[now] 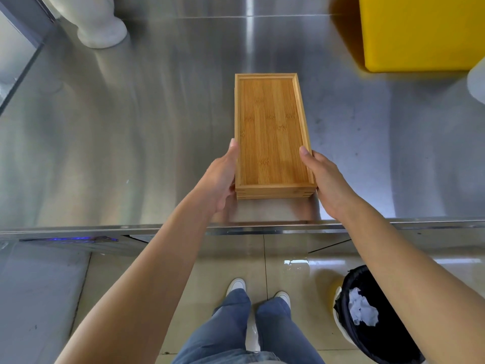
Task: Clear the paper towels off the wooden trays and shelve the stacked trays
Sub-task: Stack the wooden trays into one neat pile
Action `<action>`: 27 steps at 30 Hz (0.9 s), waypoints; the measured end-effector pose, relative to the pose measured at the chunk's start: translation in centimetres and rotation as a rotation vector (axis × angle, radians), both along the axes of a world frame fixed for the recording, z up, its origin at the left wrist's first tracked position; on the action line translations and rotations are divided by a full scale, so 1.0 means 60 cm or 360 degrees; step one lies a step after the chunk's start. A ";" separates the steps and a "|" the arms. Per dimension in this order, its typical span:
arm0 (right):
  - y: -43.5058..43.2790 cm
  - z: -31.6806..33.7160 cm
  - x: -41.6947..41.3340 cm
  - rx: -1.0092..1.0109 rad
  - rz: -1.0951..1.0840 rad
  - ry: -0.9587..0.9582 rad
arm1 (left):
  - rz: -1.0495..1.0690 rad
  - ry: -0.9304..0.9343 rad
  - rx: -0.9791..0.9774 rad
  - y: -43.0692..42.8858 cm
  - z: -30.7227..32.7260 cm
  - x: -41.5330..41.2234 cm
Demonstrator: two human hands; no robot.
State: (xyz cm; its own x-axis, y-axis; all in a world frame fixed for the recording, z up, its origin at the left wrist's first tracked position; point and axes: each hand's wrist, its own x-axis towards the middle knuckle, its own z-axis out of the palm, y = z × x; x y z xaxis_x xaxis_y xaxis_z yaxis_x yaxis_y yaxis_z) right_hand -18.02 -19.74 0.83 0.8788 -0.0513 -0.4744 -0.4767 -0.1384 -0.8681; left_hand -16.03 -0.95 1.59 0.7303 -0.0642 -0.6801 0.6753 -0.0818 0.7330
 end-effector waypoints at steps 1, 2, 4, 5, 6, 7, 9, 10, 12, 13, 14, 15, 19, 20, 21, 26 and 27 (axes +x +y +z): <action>0.002 0.000 0.001 0.0011 -0.0031 0.0011 | -0.0042 0.0061 0.0060 -0.007 0.003 0.005; 0.003 -0.001 0.001 0.0023 -0.0049 0.0010 | -0.0056 0.0097 0.0126 -0.015 0.008 0.007; 0.007 -0.004 -0.002 0.0031 -0.0061 -0.0015 | -0.0038 0.0102 0.0230 -0.029 0.009 0.009; 0.009 -0.004 -0.003 0.0023 -0.0065 -0.0021 | -0.0043 0.0088 0.0270 -0.034 0.011 0.007; 0.011 -0.004 -0.005 0.0013 -0.0072 -0.0021 | -0.0062 0.0081 0.0303 -0.038 0.011 0.005; 0.012 -0.005 -0.007 0.0006 -0.0083 -0.0017 | -0.0071 0.0066 0.0355 -0.039 0.006 0.004; 0.014 -0.007 -0.009 0.0014 -0.0110 -0.0007 | -0.0064 0.0066 0.0437 -0.041 0.000 0.001; 0.015 -0.007 -0.011 0.0031 -0.0125 0.0004 | -0.0052 0.0069 0.0438 -0.042 -0.002 0.001; 0.019 -0.006 -0.015 0.0075 -0.0157 0.0031 | -0.0026 0.0075 0.0399 -0.043 -0.001 0.001; 0.021 -0.005 -0.017 0.0106 -0.0179 0.0045 | -0.0003 0.0092 0.0364 -0.042 0.001 0.003; 0.023 -0.004 -0.017 0.0143 -0.0209 0.0058 | 0.0032 0.0130 0.0319 -0.040 0.001 0.007; 0.023 -0.002 -0.017 0.0178 -0.0237 0.0076 | 0.0084 0.0190 0.0254 -0.037 0.004 0.011; 0.014 0.008 -0.012 0.0306 -0.0343 0.0114 | 0.0145 0.0287 0.0112 -0.026 0.002 0.024; 0.012 0.007 -0.011 0.0326 -0.0357 0.0123 | 0.0152 0.0294 0.0114 -0.024 0.001 0.024; 0.013 0.009 -0.011 0.0333 -0.0361 0.0139 | 0.0155 0.0294 0.0110 -0.021 -0.001 0.025; 0.008 0.013 -0.013 0.0356 -0.0333 0.0156 | 0.0107 0.0289 0.0072 -0.008 -0.002 0.021; 0.004 0.018 -0.013 0.0359 -0.0332 0.0129 | 0.0102 0.0289 0.0057 -0.006 -0.003 0.022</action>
State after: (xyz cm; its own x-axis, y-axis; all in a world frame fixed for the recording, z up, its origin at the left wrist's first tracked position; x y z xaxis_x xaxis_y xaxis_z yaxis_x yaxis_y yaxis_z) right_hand -18.81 -19.48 1.90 0.8191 -0.1120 -0.5625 -0.5436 0.1611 -0.8237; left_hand -14.74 -1.30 1.43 0.5973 0.0051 -0.8020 0.8008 -0.0584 0.5961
